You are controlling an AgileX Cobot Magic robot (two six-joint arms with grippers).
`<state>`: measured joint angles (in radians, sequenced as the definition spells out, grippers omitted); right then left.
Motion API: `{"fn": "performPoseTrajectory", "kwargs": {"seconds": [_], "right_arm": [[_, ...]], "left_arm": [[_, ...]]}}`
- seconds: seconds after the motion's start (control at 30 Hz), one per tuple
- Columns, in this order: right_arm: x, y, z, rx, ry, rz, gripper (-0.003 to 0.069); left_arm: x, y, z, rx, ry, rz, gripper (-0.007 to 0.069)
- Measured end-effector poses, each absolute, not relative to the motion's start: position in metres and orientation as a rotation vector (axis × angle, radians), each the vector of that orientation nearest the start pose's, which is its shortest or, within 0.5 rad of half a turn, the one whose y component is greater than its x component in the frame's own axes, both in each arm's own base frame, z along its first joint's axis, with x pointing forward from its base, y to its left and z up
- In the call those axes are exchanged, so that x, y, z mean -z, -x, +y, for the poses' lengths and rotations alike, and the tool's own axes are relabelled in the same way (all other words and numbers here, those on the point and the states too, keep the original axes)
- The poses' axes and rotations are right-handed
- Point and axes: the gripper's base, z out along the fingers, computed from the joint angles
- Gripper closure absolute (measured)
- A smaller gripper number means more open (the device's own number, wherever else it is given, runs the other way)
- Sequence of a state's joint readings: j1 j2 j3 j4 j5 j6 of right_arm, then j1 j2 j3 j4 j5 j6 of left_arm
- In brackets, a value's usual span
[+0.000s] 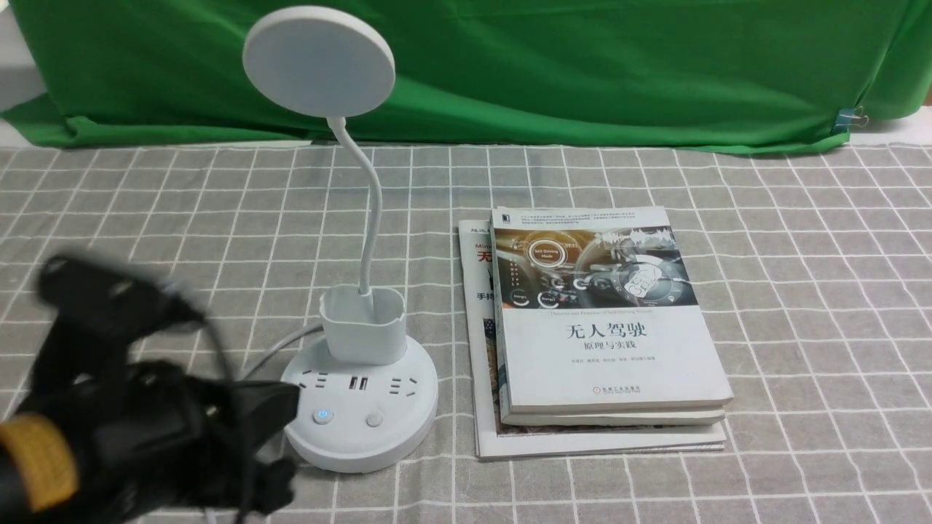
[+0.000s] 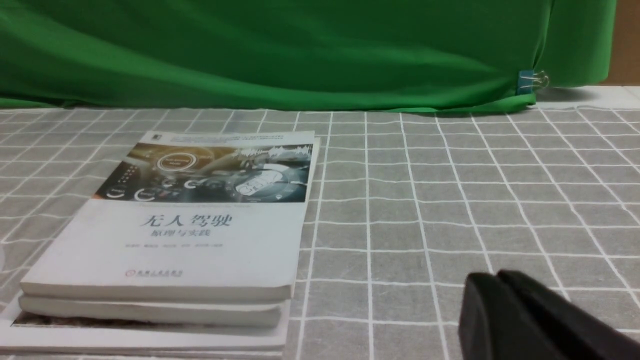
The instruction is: Turn off the desk lamp on the grey coffee tablecloth by hand.
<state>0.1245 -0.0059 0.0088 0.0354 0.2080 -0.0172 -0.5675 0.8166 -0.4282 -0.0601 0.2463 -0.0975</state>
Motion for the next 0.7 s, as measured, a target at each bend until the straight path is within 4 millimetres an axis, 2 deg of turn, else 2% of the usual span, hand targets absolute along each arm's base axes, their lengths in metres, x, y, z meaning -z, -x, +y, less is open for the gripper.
{"fn": "performPoseTrajectory", "kwargs": {"seconds": [0.23,0.57,0.7], "right_arm": [[-0.192,-0.055,0.008,-0.112,0.096,1.693,0.0624],[-0.192,-0.055,0.008,-0.112,0.096,1.693,0.0624],[-0.192,-0.055,0.008,-0.112,0.096,1.693,0.0624]], "left_arm": [[-0.241,-0.116,-0.072,0.314,-0.593,2.011,0.0626],[-0.243,-0.116,-0.072,0.331,-0.581,1.990,0.0626],[-0.250,-0.116,-0.073,0.294,-0.644,1.866,0.0626]]}}
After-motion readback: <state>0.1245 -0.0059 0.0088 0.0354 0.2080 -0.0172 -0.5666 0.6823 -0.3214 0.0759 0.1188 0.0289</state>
